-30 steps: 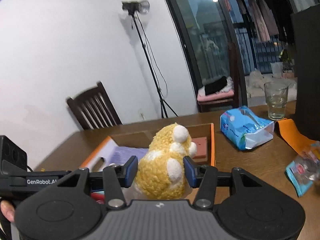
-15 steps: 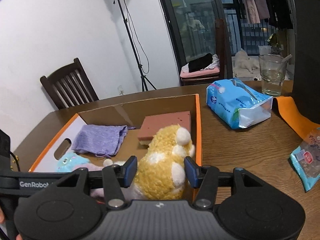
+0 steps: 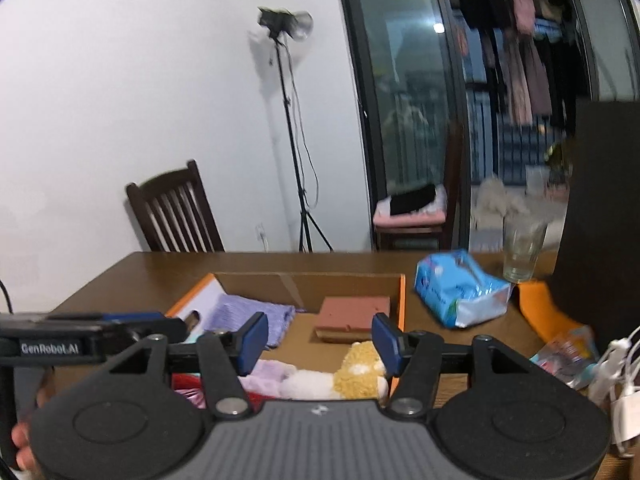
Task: Organize soft objects
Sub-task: 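Return both tools to the pink satin cloth on the table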
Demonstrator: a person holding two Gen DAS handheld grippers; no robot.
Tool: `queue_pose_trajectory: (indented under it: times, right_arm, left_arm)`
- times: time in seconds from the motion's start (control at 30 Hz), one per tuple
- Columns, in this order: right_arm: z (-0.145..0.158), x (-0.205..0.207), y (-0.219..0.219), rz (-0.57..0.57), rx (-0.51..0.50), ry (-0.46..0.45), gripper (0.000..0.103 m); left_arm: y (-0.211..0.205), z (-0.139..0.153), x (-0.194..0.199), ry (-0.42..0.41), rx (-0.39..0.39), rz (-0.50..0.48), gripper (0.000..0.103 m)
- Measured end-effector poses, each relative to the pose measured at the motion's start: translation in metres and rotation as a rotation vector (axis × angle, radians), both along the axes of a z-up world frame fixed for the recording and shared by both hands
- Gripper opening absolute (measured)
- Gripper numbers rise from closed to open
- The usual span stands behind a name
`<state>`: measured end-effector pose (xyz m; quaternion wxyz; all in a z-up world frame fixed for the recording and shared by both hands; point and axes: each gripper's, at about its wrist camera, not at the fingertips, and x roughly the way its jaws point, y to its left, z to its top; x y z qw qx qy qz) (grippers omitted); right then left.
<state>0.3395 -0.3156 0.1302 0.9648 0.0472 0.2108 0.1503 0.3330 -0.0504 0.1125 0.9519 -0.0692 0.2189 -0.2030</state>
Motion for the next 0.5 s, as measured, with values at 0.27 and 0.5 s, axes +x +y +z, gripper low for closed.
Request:
queue_pose_trajectory:
  times: [0.27, 0.5]
  right_arm:
    - [0.003, -0.091, 0.008, 0.019, -0.049, -0.123, 0.067]
    - [-0.021, -0.169, 0.027, 0.066, -0.064, -0.159, 0.073]
  left_arm:
    - [0.031, -0.002, -0.104, -0.183, 0.109, 0.061, 0.079]
    - [0.063, -0.039, -0.184, -0.171, 0.073, 0.165, 0.086]
